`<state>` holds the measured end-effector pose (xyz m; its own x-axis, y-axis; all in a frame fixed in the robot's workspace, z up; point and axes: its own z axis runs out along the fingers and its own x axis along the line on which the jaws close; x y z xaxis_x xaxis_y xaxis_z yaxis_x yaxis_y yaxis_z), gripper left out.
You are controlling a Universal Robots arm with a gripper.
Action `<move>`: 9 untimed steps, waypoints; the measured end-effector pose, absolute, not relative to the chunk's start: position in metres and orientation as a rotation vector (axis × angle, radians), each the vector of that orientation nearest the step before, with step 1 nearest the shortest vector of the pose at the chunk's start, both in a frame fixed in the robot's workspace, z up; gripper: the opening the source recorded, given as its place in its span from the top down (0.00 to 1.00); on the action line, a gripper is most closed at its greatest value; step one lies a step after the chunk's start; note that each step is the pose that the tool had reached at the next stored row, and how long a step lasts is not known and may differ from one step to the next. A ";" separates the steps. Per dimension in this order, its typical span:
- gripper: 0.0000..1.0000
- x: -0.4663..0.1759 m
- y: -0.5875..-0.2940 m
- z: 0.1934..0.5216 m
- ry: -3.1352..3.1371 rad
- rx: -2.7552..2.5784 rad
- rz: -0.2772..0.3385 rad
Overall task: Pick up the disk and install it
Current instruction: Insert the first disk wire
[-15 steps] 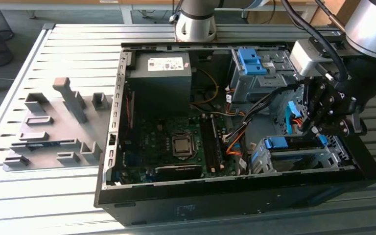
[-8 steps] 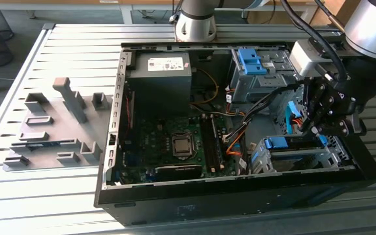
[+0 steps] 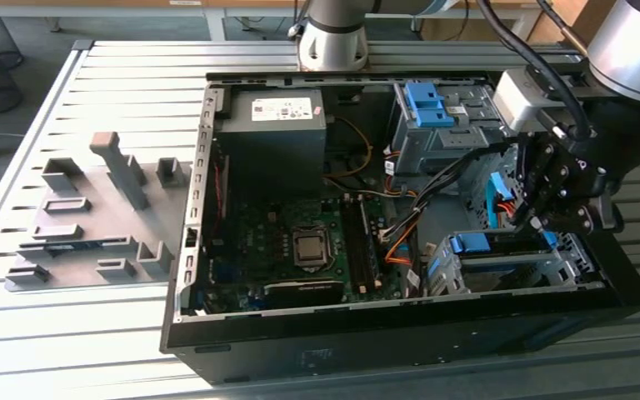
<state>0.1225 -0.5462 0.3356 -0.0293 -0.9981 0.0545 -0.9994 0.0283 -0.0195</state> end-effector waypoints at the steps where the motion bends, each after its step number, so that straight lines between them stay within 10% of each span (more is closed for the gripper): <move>1: 0.84 0.123 -0.546 0.335 -2.234 2.171 0.081; 9: 0.84 0.123 -0.546 0.333 -2.235 2.171 0.079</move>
<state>0.1225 -0.5465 0.3333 -0.0295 -0.9982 0.0531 -0.9994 0.0286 -0.0194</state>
